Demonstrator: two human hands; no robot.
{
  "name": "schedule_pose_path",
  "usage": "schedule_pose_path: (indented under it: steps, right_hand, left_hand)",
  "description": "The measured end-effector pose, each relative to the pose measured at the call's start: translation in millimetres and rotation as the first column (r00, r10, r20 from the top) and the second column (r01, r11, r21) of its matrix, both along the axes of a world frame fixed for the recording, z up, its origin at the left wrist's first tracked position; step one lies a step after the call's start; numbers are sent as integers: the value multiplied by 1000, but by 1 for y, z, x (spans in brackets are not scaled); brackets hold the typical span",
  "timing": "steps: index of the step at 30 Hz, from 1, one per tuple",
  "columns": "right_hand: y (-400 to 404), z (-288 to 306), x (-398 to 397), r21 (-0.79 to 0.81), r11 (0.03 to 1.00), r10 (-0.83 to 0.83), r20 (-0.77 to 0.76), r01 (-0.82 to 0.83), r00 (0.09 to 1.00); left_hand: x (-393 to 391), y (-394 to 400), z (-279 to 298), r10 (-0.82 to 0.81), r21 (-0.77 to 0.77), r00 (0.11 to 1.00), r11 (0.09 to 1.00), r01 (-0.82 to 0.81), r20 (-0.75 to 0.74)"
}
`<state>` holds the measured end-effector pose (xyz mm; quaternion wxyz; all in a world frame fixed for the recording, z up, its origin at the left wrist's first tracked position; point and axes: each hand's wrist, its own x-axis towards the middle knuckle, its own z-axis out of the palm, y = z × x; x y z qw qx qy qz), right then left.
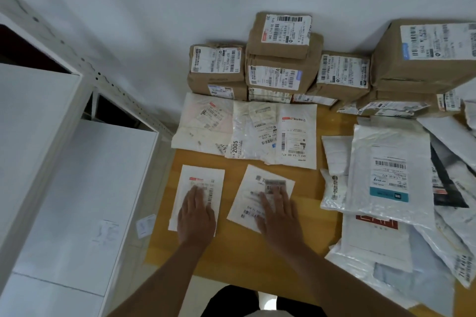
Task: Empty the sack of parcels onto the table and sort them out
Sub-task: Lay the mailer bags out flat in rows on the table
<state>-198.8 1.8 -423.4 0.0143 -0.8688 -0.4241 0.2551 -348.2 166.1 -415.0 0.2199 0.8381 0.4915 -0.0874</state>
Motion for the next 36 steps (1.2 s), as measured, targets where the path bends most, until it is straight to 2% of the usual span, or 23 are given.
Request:
schedule_pose_path:
  steps: [5,8,12,29,32,36]
  right_hand:
    - [31,-8,-2,-46,987,154,-22,-155,988]
    - [56,-6,-10,-97,981,160,-64,-166,985]
    - [82,-6,-19,-67,974,214,-54,-217,975]
    - [95,11,-13,-114,980,156,-79,-164,985]
    - [104,16,-19,-54,986,157,-6,-157,988]
    - [128,18,-24,44,970,239,-17,-238,971]
  left_hand:
    - [-11,16,-1,45,-10,989,999,-47,-141]
    - [-17,26,-3,64,-6,986,998,-65,-154]
    - [-21,42,-5,73,-38,986,996,-79,-152]
    - [-1,76,6,26,-25,994,999,-29,-110]
    - [-3,79,3,28,-12,993,999,-29,-111]
    - [-1,80,2,58,-54,993,996,-64,-103]
